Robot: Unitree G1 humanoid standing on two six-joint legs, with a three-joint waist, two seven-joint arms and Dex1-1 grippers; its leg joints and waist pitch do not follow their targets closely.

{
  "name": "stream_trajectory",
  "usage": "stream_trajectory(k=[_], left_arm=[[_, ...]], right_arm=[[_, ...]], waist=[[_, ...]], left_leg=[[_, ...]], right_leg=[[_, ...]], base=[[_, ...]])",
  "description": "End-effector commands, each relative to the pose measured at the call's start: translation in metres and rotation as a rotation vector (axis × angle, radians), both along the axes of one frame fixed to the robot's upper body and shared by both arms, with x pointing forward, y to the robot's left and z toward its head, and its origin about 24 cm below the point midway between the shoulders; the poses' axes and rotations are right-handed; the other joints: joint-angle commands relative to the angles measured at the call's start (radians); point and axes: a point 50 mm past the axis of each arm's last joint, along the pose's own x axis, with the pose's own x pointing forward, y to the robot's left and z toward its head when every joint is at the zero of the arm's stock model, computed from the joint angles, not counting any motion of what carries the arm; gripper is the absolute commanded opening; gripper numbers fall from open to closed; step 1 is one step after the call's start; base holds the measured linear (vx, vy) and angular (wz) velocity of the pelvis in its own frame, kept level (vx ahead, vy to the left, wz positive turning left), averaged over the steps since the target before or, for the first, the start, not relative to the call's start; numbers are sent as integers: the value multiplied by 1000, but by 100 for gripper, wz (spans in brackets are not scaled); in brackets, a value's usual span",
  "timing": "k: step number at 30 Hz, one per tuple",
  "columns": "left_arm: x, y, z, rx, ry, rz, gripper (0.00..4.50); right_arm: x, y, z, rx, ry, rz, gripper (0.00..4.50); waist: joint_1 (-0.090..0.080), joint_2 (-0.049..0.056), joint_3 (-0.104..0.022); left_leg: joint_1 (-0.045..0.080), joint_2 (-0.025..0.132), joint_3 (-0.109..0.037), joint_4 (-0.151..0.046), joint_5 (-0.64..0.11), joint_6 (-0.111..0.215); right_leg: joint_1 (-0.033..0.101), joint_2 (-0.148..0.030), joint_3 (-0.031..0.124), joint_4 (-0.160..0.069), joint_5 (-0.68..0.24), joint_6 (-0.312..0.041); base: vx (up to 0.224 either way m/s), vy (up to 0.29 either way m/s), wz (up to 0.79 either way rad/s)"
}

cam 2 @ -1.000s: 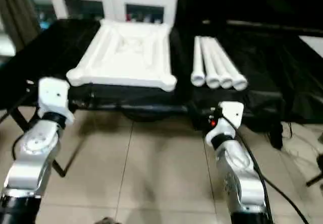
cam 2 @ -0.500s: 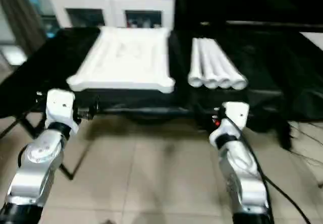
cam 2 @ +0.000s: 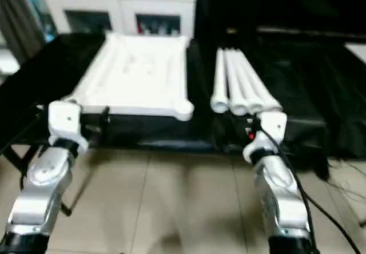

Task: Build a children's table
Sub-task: Move to table

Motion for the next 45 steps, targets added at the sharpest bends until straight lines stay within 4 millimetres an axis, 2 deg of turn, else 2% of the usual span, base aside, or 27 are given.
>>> stream_trajectory(k=[1,5,6,7,8,10,13,14,15,17,19,20,22,23,24,26,27,28,30,34,35,36,38,41,43,44,45], left_arm=[[4,-5,6,-9,-17,-13,450],[5,-6,7,-16,-24,-21,450],[7,-7,10,-14,-33,-30,450],[7,-7,10,-14,-33,-30,450],[8,-7,11,-15,-38,-32,450],[9,-7,15,-8,-49,-34,450],[11,-7,20,-2,-64,-42,450],[11,-7,21,-2,-65,-43,450],[11,-7,22,-2,-67,-44,450],[11,-8,22,-3,-68,-47,450],[11,-8,22,-2,-67,-49,450],[11,-8,22,-2,-68,-53,450],[10,-9,22,-2,-68,-57,450],[10,-9,22,-1,-68,-60,450],[10,-10,22,1,-67,-65,450],[10,-11,22,14,-65,-77,450],[10,-14,22,29,-63,-98,450],[10,-15,22,36,-62,-111,450],[10,-17,23,37,-64,-120,450],[10,-18,22,29,-64,-124,450],[11,-18,22,27,-63,-126,450],[11,-19,22,25,-63,-128,450],[11,-20,22,22,-60,-134,450],[11,-20,21,21,-59,-138,450],[11,-21,21,18,-59,-140,450],[11,-22,21,15,-58,-145,450],[11,-23,20,15,-58,-147,450]], right_arm=[[2,-7,9,-14,-26,-6,436],[3,-4,19,-15,-66,26,436],[5,-2,24,-10,-84,38,436],[5,-2,24,-10,-84,38,436],[5,-2,25,-4,-89,41,436],[6,-1,26,4,-91,41,436],[6,0,25,9,-86,50,436],[6,0,25,10,-86,52,436],[6,1,25,11,-85,55,436],[6,3,24,-14,-84,70,436],[5,3,24,-34,-84,74,436],[5,4,23,-36,-84,81,436],[4,5,23,-41,-81,88,436],[4,5,22,-41,-80,90,436],[4,4,22,-35,-79,84,436],[4,3,22,-22,-76,74,436],[5,1,21,-21,-69,65,436],[5,0,20,-23,-65,62,436],[4,-1,19,-26,-63,61,436],[2,-2,21,-39,-77,57,436],[2,-2,21,-37,-79,57,436],[2,-2,21,-35,-80,57,436],[1,-1,22,-20,-83,69,436],[0,-1,22,-28,-81,78,436],[-1,-2,21,-34,-79,73,436],[-1,-3,21,-46,-77,65,436],[-1,-4,21,-53,-79,64,436]], waist=[[-52,30,-76],[-53,-9,-70],[-39,-67,-55],[-16,-91,-60],[8,-99,-71],[13,-83,-52],[16,-24,-34],[-3,11,-32],[-42,34,-51],[-54,26,-61],[-53,-1,-57],[-53,-17,-49],[-16,-104,-71],[19,-84,-59],[12,-86,-63],[21,-45,-44],[9,-11,-51],[0,-6,-34],[-39,25,-70],[-30,-5,-52],[-29,-32,-51],[-3,-100,-52],[35,-84,-57],[68,-46,-28],[13,3,-19],[1,-10,-54],[-2,6,-47]], left_leg=[[163,158,-150,-117,-185,319],[137,137,-109,-102,119,491],[47,15,0,-68,-69,354],[4,-40,33,-28,-153,296],[-53,-42,9,79,-115,197],[-86,-28,-5,100,-27,85],[-43,27,6,-26,24,71],[-5,71,-14,-100,-121,70],[91,126,-94,-131,-267,122],[145,155,-137,-120,-228,287],[136,133,-99,-111,-67,417],[119,119,-76,-116,-73,412],[-30,-50,-1,-8,-152,324],[-75,-33,-9,94,-110,242],[-92,-24,-8,110,-32,127],[-88,23,-7,49,20,111],[-23,55,7,-41,11,70],[-26,72,-5,-90,-50,94],[165,168,-130,-100,-143,238],[107,115,-51,-111,32,382],[95,65,-15,-94,-54,334],[12,-18,37,-38,-220,238],[-25,-33,15,89,-108,122],[16,-25,9,43,-113,-63],[106,80,-25,-112,-109,-112],[210,198,-68,-145,-170,-39],[168,164,-84,-146,-115,124]], right_leg=[[-126,-36,11,79,-61,-4],[-192,-67,43,100,51,112],[-107,-106,102,-47,142,47],[-43,-135,148,-95,-24,33],[39,-222,203,-119,-204,-32],[42,-205,178,-116,-247,-130],[8,-137,87,-144,-352,-224],[-19,-62,35,-100,-307,-164],[-80,-24,6,5,-179,-121],[-144,-43,14,79,-46,-26],[-181,-61,24,88,47,56],[-171,-67,33,65,75,47],[-3,-152,121,-91,46,55],[38,-285,137,-138,-116,86],[43,-263,84,-133,-193,98],[46,-262,30,-167,-272,-72],[26,-154,11,-142,-278,-142],[16,-100,-13,-120,-261,-129],[-146,-46,-6,77,-87,-45],[-183,-60,16,90,95,63],[-159,-87,47,6,165,7],[-44,-138,140,-93,-93,2],[14,-221,213,-143,-541,-90],[-9,-61,298,-136,-291,-267],[-125,57,179,-35,-210,-63],[-198,-28,95,89,-142,-23],[-201,-57,54,94,28,-9]], base=[[206,47,7],[136,4,-5],[105,-48,-4],[113,-88,0],[127,-97,-5],[123,-78,-7],[107,12,-3],[162,103,2],[162,103,2],[154,66,4],[132,36,4],[91,-27,6],[84,-48,19],[95,-81,36],[95,-81,36],[113,-1,31],[119,27,33],[161,77,13],[180,83,12],[119,30,5],[0,0,0],[97,-81,-2],[113,-109,4],[99,-21,-23],[100,40,-43],[102,32,-31],[102,32,-31]])
